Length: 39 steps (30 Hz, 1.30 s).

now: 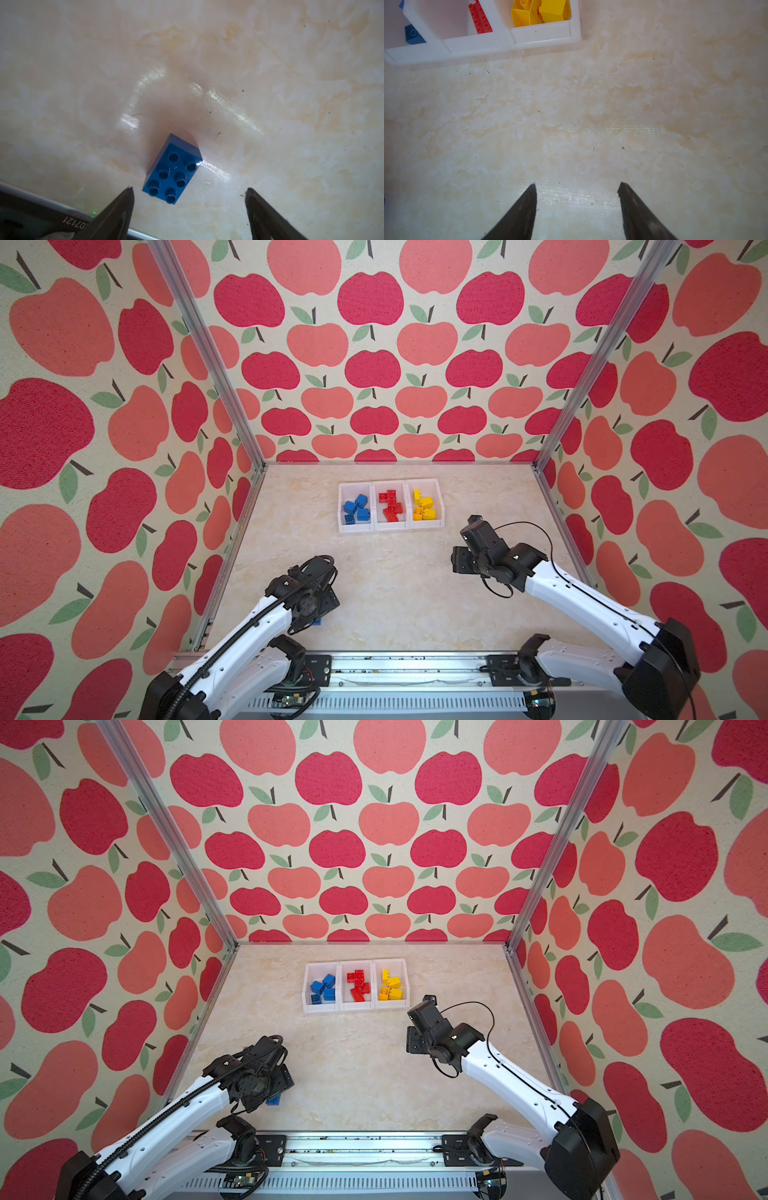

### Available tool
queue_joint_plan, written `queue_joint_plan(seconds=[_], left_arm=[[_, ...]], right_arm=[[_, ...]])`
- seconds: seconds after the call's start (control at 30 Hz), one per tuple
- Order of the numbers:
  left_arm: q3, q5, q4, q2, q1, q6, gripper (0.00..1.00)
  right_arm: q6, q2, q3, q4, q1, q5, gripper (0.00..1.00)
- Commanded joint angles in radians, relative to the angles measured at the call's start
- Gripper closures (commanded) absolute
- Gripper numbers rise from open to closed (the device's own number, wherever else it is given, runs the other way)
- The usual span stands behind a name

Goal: Sort the legos into containers by color
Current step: 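Lower the left gripper around the blue brick and close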

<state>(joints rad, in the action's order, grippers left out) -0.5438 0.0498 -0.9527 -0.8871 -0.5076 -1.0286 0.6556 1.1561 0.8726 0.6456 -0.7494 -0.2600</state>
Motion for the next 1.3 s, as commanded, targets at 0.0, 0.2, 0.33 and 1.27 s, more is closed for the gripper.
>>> queue_joint_plan(seconds=[0.0, 0.2, 0.33, 1.27], left_arm=[[0.022, -0.028, 0.01, -0.019, 0.006, -0.006, 0.17], [0.041, -0.021, 0.033, -0.051, 0.0, 0.014, 0.23], [0.027, 0.024, 0.01, -0.082, -0.023, 0.01, 0.24], [-0.003, 0.028, 0.074, -0.196, -0.046, 0.082, 0.37]], right_arm=[[0.003, 0.004, -0.01, -0.004, 0.007, 0.005, 0.35], [0.002, 0.001, -0.01, 0.003, 0.007, -0.002, 0.35], [0.002, -0.001, -0.011, 0.007, 0.007, -0.006, 0.35], [0.004, -0.015, -0.006, 0.016, 0.013, -0.018, 0.35]])
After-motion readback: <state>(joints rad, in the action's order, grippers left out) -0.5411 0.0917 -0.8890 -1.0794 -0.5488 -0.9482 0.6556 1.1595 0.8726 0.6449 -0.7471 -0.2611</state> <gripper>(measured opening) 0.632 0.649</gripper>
